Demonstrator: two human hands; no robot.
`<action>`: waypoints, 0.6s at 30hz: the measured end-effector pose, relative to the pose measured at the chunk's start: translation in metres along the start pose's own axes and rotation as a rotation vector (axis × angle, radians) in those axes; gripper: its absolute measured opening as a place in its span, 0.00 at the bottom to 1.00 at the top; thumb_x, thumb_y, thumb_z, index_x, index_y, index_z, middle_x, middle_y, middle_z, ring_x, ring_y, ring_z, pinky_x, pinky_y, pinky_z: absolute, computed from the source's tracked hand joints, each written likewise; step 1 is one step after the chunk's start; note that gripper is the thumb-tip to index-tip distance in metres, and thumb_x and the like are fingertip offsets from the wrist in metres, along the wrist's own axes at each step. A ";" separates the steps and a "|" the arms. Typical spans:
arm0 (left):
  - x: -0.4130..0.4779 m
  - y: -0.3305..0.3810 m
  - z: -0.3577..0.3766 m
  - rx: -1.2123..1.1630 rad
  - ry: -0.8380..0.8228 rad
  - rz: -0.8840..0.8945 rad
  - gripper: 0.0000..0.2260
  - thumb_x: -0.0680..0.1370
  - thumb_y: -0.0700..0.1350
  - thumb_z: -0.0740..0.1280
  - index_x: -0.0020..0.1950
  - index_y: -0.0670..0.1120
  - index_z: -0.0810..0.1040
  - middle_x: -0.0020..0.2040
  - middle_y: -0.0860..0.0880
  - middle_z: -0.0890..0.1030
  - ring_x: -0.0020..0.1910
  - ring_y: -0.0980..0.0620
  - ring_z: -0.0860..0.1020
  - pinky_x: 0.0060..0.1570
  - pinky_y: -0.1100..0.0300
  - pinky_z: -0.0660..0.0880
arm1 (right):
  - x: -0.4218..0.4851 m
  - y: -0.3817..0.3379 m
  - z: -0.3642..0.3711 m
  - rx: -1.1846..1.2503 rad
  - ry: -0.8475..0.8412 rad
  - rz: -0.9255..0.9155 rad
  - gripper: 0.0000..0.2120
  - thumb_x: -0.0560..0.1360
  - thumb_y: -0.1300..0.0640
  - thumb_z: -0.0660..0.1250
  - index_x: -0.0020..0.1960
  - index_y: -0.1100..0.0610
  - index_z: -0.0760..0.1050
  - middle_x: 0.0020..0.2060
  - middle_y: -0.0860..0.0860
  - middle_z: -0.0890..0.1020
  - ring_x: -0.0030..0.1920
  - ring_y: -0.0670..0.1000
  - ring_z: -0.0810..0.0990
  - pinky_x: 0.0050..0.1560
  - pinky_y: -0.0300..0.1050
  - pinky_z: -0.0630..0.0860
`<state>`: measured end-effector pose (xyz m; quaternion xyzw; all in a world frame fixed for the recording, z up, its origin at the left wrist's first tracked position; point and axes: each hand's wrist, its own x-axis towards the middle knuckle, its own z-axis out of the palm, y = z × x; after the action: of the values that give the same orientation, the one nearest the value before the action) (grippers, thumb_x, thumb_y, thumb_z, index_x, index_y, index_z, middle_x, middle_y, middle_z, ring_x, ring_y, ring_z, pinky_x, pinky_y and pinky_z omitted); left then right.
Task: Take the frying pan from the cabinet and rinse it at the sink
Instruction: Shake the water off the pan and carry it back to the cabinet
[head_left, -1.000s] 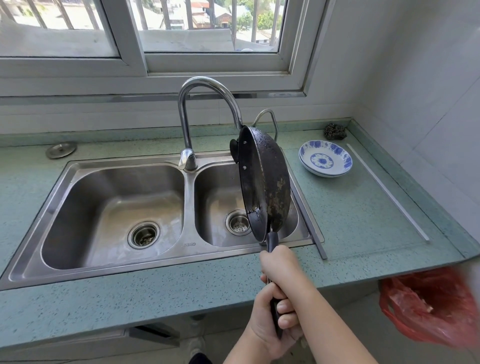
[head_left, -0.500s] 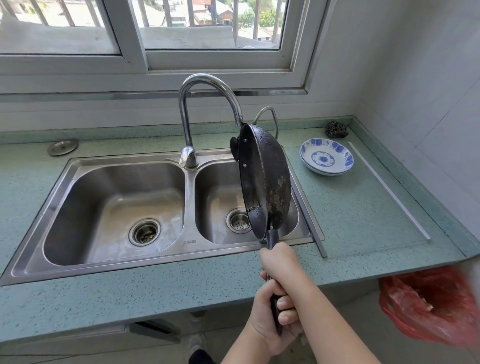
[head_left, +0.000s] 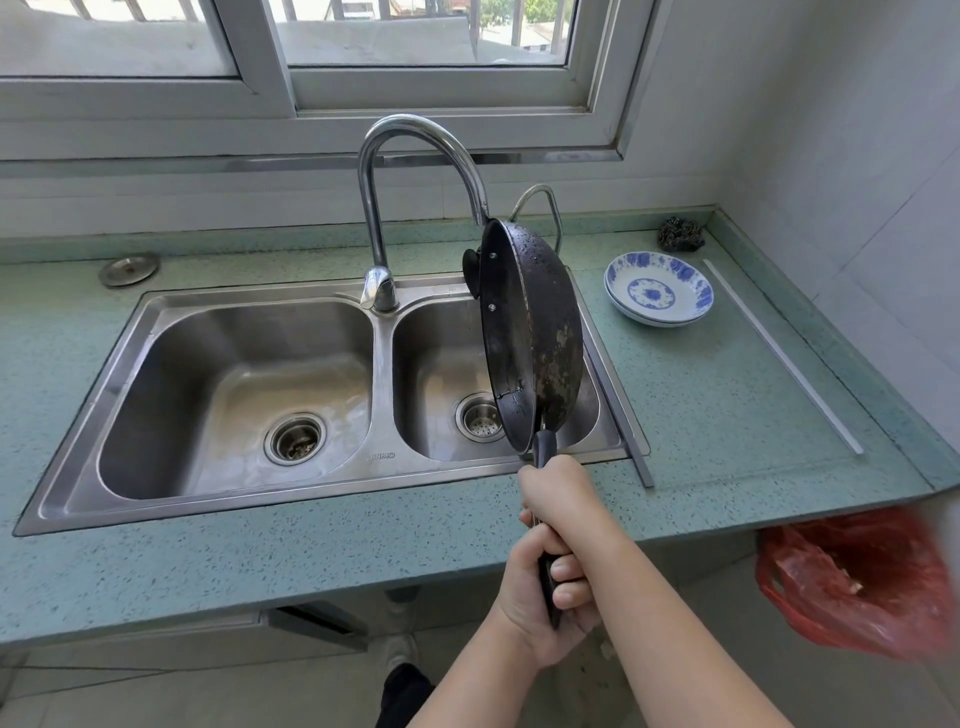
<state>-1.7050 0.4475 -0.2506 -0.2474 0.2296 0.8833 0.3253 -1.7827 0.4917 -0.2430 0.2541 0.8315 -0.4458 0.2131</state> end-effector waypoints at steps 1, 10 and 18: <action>0.000 0.000 0.000 0.003 0.000 0.003 0.08 0.56 0.37 0.64 0.19 0.48 0.69 0.15 0.52 0.66 0.11 0.57 0.63 0.13 0.74 0.61 | 0.000 0.000 0.000 0.004 -0.001 0.001 0.13 0.76 0.60 0.57 0.32 0.60 0.67 0.27 0.54 0.74 0.23 0.51 0.74 0.26 0.39 0.70; 0.002 -0.001 -0.003 -0.010 -0.012 0.021 0.08 0.56 0.37 0.64 0.19 0.47 0.69 0.15 0.52 0.66 0.11 0.57 0.64 0.12 0.73 0.61 | 0.002 0.003 0.001 0.011 -0.011 -0.008 0.12 0.76 0.61 0.56 0.34 0.61 0.68 0.27 0.55 0.74 0.23 0.50 0.74 0.23 0.36 0.67; 0.006 0.001 0.001 0.072 0.017 0.007 0.14 0.64 0.38 0.57 0.18 0.48 0.68 0.16 0.54 0.65 0.12 0.59 0.63 0.12 0.73 0.58 | 0.010 0.009 0.002 0.196 -0.026 0.045 0.11 0.74 0.63 0.57 0.32 0.61 0.67 0.26 0.56 0.73 0.24 0.53 0.72 0.28 0.40 0.68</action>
<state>-1.7094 0.4503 -0.2528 -0.2424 0.2648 0.8735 0.3287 -1.7851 0.4966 -0.2557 0.2865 0.7751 -0.5232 0.2082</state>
